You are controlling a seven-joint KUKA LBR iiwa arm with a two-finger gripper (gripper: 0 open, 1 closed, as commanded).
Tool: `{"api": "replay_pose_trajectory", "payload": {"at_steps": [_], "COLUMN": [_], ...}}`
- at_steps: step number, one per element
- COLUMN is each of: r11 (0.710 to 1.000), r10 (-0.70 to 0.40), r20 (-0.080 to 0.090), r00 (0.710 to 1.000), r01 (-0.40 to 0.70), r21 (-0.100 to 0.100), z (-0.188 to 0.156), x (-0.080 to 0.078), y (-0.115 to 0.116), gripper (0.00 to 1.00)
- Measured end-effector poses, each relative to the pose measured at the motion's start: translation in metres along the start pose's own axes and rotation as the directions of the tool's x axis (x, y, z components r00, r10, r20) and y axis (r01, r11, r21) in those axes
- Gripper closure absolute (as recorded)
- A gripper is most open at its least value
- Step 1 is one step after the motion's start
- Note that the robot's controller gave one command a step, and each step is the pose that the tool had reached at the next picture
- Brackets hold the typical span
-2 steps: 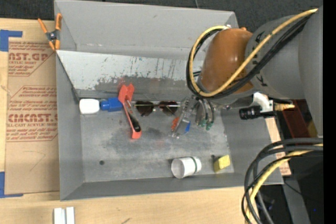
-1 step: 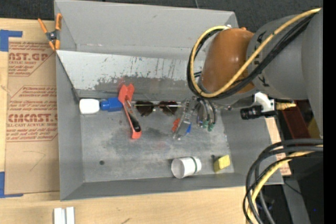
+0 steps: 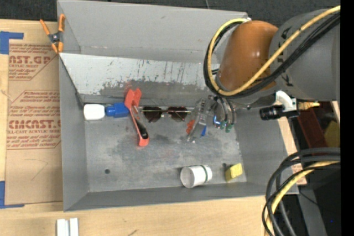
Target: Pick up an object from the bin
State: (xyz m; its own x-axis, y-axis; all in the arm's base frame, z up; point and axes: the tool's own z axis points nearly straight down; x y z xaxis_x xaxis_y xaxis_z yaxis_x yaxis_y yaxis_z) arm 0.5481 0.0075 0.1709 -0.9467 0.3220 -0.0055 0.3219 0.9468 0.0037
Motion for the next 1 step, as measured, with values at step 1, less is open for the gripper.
{"api": "replay_pose_trajectory", "payload": {"at_steps": [1], "r11": [1.0], "r10": [0.023], "r20": [0.002], "r00": [1.0], "r01": [-0.023], "r21": [0.0], "z": [-0.0335], "x": [-0.005], "y": [-0.0077], "gripper": [1.0]}}
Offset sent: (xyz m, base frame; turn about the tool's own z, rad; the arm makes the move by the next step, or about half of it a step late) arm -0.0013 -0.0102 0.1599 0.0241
